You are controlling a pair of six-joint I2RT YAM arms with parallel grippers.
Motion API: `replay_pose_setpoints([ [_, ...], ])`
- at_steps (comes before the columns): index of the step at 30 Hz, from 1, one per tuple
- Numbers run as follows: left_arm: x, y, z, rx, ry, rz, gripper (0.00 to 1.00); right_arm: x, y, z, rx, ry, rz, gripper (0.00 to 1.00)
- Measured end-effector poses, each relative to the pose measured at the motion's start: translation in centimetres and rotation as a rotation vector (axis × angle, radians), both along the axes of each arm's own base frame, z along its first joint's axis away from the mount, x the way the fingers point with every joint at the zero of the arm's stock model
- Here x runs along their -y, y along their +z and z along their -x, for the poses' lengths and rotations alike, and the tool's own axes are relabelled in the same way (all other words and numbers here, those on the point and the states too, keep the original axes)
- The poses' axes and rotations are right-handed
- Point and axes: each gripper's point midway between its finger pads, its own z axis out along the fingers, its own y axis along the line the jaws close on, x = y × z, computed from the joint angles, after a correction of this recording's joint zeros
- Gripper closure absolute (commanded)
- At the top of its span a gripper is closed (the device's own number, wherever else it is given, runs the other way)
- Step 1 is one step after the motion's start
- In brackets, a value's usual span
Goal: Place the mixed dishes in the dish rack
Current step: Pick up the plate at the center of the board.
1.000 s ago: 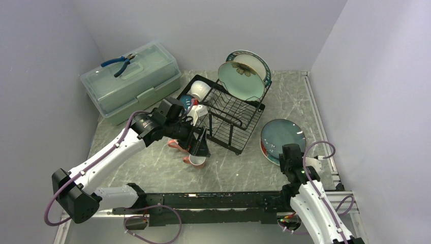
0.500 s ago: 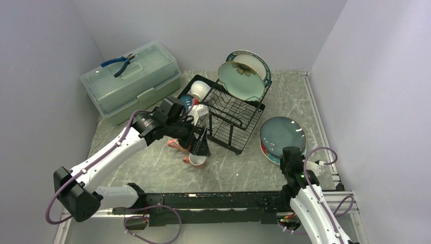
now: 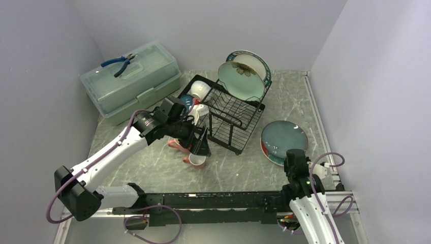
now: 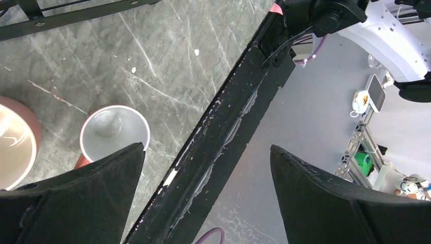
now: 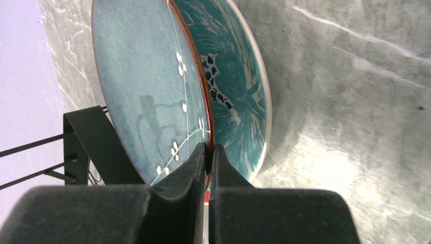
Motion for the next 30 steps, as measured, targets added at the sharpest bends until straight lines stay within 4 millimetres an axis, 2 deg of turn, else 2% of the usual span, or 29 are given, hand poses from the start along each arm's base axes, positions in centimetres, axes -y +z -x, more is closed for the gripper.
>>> replay_pose_setpoints([
  [7, 0.0, 0.0, 0.0, 0.000, 0.000, 0.000, 0.01, 0.5, 0.4, 1.7, -0.012, 0.015, 0.030, 1.00],
  [10, 0.0, 0.0, 0.0, 0.000, 0.000, 0.001, 0.01, 0.8, 1.2, 2.1, 0.002, 0.019, 0.052, 1.00],
  [17, 0.0, 0.0, 0.0, 0.000, 0.000, 0.001, 0.01, 1.2, 3.5, 2.5, 0.035, 0.041, 0.093, 1.00],
  [30, 0.2, 0.6, -0.2, 0.014, 0.000, 0.012, 0.01, 1.4, 5.1, 3.1, 0.052, 0.080, 0.132, 1.00],
])
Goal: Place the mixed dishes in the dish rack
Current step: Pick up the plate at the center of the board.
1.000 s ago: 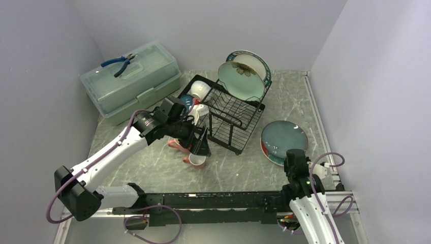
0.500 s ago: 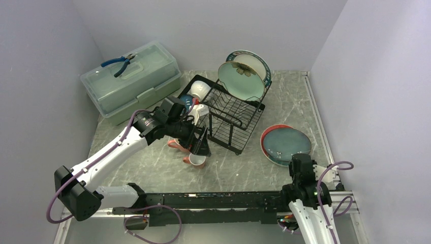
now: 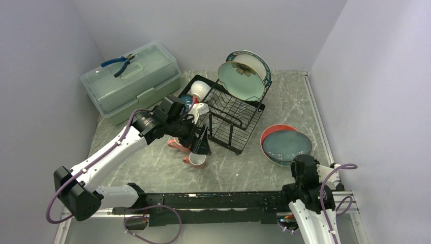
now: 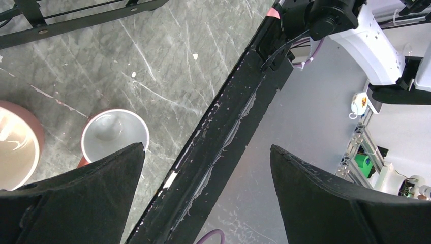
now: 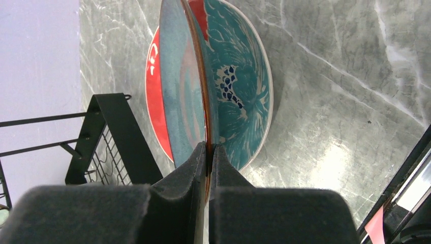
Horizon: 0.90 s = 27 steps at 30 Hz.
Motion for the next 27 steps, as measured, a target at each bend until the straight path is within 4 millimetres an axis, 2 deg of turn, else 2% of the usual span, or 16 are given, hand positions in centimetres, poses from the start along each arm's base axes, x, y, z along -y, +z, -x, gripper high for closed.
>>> replay_pose_setpoints([
  [6, 0.0, 0.0, 0.0, -0.004, 0.002, 0.000, 0.01, 0.1, 0.7, 0.1, 0.006, 0.013, 0.016, 1.00],
  [12, 0.1, -0.2, -0.1, -0.008, 0.003, -0.003, 0.01, 0.0, 0.5, 0.1, -0.010, 0.016, 0.016, 1.00],
  [27, 0.1, -0.2, -0.1, -0.009, 0.004, -0.002, 0.00, 0.0, -2.9, 0.2, -0.102, -0.035, -0.016, 1.00],
])
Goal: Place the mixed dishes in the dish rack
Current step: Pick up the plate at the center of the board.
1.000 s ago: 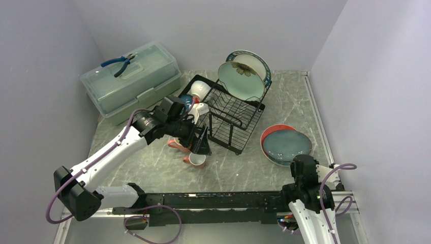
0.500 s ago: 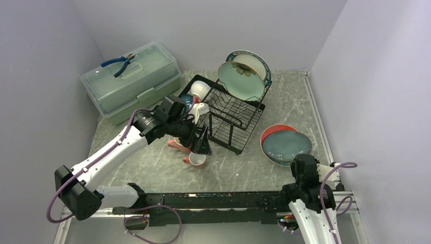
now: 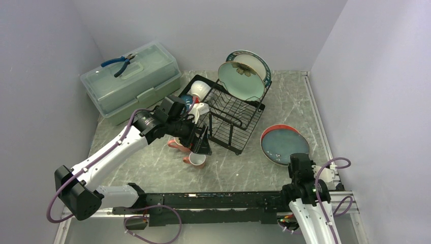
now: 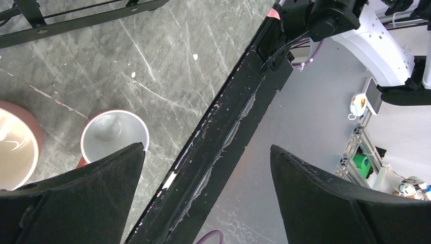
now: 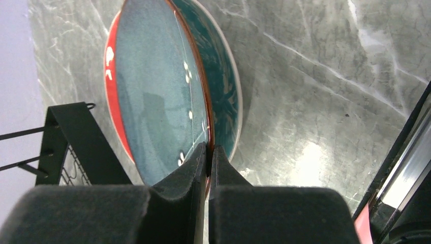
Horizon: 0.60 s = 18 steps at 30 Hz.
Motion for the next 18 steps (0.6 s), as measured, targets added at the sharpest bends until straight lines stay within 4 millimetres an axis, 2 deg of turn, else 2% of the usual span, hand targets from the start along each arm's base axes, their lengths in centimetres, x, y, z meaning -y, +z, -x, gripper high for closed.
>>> replay_pose_setpoints([
  [5, 0.0, 0.0, 0.0, 0.002, 0.000, 0.002, 0.01, -0.1, -1.4, -0.1, -0.021, -0.019, -0.015, 1.00],
  [18, 0.0, 0.0, -0.1, 0.003, 0.001, 0.002, 0.01, -0.4, -2.4, -0.7, -0.091, -0.023, -0.017, 1.00],
])
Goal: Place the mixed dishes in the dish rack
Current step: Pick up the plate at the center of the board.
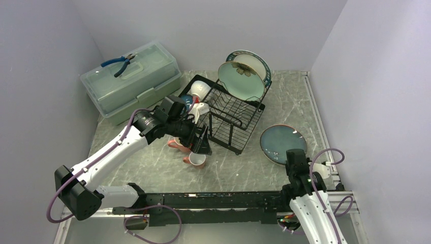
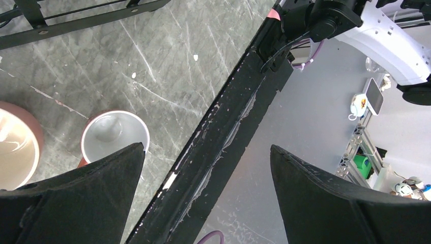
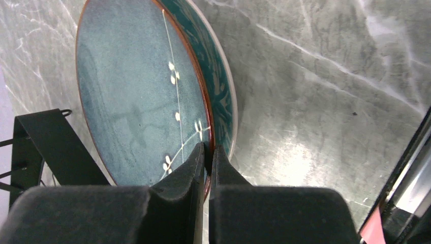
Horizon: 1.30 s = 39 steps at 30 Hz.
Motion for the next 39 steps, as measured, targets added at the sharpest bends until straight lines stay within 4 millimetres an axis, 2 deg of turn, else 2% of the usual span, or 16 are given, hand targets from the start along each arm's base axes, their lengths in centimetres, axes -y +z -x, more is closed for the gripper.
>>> replay_pose_setpoints([
  [25, -0.1, 0.0, -0.1, 0.006, 0.005, -0.005, 0.01, -0.7, -1.7, -3.3, 0.133, 0.004, -0.029, 1.00],
  [31, -0.1, -0.1, -0.2, 0.009, 0.009, -0.008, 0.01, -1.0, -1.1, -4.3, 0.185, 0.011, -0.039, 0.96],
  [33, -0.1, -0.1, -0.2, 0.009, 0.010, -0.009, 0.01, -1.0, -1.1, -4.5, 0.192, 0.014, -0.039, 0.91],
  [39, -0.2, -0.1, -0.3, 0.012, 0.014, -0.012, 0.00, -1.1, -1.4, -4.6, 0.178, 0.023, -0.033, 0.85],
])
